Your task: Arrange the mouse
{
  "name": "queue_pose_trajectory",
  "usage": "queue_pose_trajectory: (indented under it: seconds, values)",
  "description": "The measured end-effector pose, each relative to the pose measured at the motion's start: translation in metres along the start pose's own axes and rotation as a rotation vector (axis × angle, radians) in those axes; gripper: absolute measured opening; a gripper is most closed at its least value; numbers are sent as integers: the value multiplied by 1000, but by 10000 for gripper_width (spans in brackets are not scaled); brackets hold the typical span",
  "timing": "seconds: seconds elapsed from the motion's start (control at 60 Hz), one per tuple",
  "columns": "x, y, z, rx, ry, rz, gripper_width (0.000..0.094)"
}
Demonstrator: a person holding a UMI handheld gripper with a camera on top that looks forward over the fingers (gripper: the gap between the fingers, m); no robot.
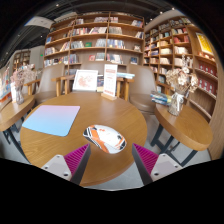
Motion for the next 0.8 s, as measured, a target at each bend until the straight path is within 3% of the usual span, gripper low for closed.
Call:
queue_pose_trajectory:
  seconds: [0.383, 0.8]
  values:
    - [49, -2, 16, 5, 56, 26, 855]
    - [102, -29, 49, 67, 92, -11, 851]
Point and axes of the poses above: the point between the fingertips, and its own axes, seen from behind it with the camera up: y to the left, z up, x forward, the way the camera looks, the point moved 6 cm from there along -x, backward, against the way the camera looks, and after that the axes turned 7 degrees about y, right-handed, at the moved point
